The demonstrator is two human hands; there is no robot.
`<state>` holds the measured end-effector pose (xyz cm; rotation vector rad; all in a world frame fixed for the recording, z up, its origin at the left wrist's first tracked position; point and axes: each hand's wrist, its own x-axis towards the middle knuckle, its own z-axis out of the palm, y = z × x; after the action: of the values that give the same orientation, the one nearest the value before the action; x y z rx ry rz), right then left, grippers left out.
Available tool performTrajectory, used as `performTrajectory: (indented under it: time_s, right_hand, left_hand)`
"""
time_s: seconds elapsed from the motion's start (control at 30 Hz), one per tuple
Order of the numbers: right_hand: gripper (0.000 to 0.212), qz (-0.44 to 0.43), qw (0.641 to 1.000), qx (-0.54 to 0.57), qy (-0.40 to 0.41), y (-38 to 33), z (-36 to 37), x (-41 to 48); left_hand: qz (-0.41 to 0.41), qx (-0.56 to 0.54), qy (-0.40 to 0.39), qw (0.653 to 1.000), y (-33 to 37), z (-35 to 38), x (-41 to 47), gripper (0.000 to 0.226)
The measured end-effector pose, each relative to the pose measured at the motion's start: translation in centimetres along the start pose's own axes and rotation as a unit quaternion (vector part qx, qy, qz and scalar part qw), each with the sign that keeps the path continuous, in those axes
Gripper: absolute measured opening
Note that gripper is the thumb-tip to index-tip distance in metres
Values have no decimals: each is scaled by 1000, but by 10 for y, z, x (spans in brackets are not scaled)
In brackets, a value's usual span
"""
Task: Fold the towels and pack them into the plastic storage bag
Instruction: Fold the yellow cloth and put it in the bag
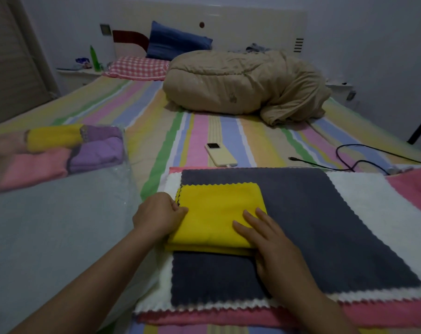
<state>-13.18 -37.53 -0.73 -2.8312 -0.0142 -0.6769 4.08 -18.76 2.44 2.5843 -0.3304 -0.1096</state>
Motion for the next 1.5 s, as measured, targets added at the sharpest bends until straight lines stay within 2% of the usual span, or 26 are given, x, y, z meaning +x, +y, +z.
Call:
performTrajectory:
  time_s: [0.13,0.23,0.3,0.37,0.43,0.47,0.57,0.63,0.7,0.77,0.8,0.87,0.93,1.0,1.03,1.1,1.13,1.27,1.33,1.37,1.4,1.43,1.47,1.5]
  right_hand:
    - [81,22,999,-31,-10,-1,-5,1]
    - [65,-10,997,-78,2,-3,-8,5]
    - [56,-45,993,-109,1,-2,-9,6]
    - [56,-57,991,-122,-20,1,-10,7]
    - [64,-43,993,-104,-48,3,-12,6]
    - [69,-39,994,-85,-64,5,-13,4]
    - [53,14,995,68,-77,8,-18,4]
    - [61,70,984,141,-80,4,-22,15]
    - [76,79,989,78,-100,3,-21,35]
    - [84,96,980,-32,-169,8,-11,52]
    - [81,123,968,-73,-207,13,-4,57]
    - [70,177,944,-85,-265,20,10,63]
    - [68,203,938,-64,-272,24,15,65]
    - [73,223,947,-69,-221,24,13,60]
    - [80,246,952,-80,-165,23,10,54]
    - [95,313,941,-107,-71,13,3,39]
    - [94,338,933,-117,-46,6,1,30]
    - [67,368,926,-68,45,-21,12,5]
    - [47,388,915,31,108,-26,13,7]
    - [35,401,899,116,134,-30,10,11]
    - [28,407,874,216,155,-36,7,17]
    - [26,403,844,312,168,-43,5,23]
    - [28,386,817,389,177,-52,3,29]
    - [32,359,807,430,187,-61,2,34]
  left_hand:
    - [40,106,74,991,14,-2,-13,28]
    - [159,139,131,969,33,2,-17,35]
    - [244,144,89,955,51,9,-17,46]
    - [280,185,-7,942,62,22,-20,58]
    - [274,225,-83,931,59,38,-23,64]
    - [264,232,-97,931,53,46,-24,66]
    - [252,230,-77,937,38,58,-24,80]
    - [259,224,-59,937,36,62,-26,90]
    - [264,217,-47,939,35,67,-28,91]
    - [262,204,-35,942,34,69,-29,95]
    - [261,198,-30,944,33,69,-29,95]
    - [258,194,-29,946,34,71,-29,87]
    - [260,193,-36,945,36,71,-28,86]
    - [260,199,-39,944,33,73,-27,90]
    - [261,200,-38,944,31,73,-27,89]
    - [261,192,-41,945,29,76,-26,79]
    - [261,197,-41,944,29,78,-26,76]
    - [251,186,-69,947,32,78,-26,77]
    - [257,176,-56,949,35,72,-29,80]
    - [263,166,-53,949,36,68,-28,80]
    - [261,139,-57,954,37,64,-22,76]
    - [231,54,-81,968,38,57,-15,66]
    - [165,-87,-135,973,42,43,-10,53]
    - [94,-254,-148,951,44,29,-5,41]
